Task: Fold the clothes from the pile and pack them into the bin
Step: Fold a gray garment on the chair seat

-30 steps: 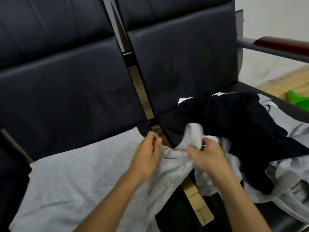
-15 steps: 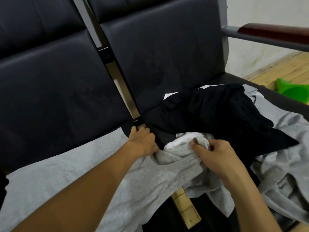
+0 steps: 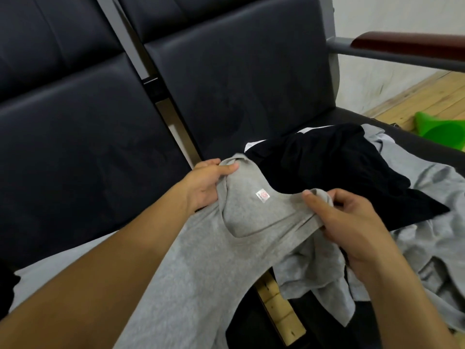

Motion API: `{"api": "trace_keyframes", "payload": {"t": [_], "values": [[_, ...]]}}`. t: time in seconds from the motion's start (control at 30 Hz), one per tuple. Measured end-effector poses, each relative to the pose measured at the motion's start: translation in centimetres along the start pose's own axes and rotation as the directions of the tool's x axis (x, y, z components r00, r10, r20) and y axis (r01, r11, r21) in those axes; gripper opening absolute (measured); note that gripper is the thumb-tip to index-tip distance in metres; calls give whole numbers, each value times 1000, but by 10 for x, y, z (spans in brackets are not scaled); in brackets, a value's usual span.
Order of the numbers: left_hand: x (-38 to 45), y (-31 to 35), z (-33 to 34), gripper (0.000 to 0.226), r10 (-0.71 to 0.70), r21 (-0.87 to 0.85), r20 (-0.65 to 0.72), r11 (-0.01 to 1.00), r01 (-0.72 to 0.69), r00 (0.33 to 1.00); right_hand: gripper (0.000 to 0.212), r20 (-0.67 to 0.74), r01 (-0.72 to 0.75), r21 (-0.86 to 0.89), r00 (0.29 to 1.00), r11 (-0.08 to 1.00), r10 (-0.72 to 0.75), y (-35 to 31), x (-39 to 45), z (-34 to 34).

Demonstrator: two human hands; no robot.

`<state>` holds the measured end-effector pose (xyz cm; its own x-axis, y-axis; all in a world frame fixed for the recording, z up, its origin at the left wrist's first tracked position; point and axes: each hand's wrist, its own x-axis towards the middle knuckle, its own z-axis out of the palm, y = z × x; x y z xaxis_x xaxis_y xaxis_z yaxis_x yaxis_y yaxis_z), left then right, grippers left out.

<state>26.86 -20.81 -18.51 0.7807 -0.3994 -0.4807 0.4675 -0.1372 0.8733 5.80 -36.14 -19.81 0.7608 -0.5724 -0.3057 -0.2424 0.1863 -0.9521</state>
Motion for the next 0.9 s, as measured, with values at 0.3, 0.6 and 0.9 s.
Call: {"api": "trace_keyframes", "payload": {"t": [0.3, 0.6, 0.9], "values": [[-53, 36, -70, 47, 213, 123, 29, 969, -215, 977, 48, 464, 291, -178, 867, 940, -181, -44, -48, 49], [-105, -6, -205, 60, 161, 892, -153, 446, 66, 975, 27, 569, 271, -603, 806, 750, 167, 18, -37, 80], [-13, -52, -118, 28, 78, 737, 620, -397, -546, 781, 65, 540, 472, -841, 769, 266, 343, 54, -59, 137]]}}
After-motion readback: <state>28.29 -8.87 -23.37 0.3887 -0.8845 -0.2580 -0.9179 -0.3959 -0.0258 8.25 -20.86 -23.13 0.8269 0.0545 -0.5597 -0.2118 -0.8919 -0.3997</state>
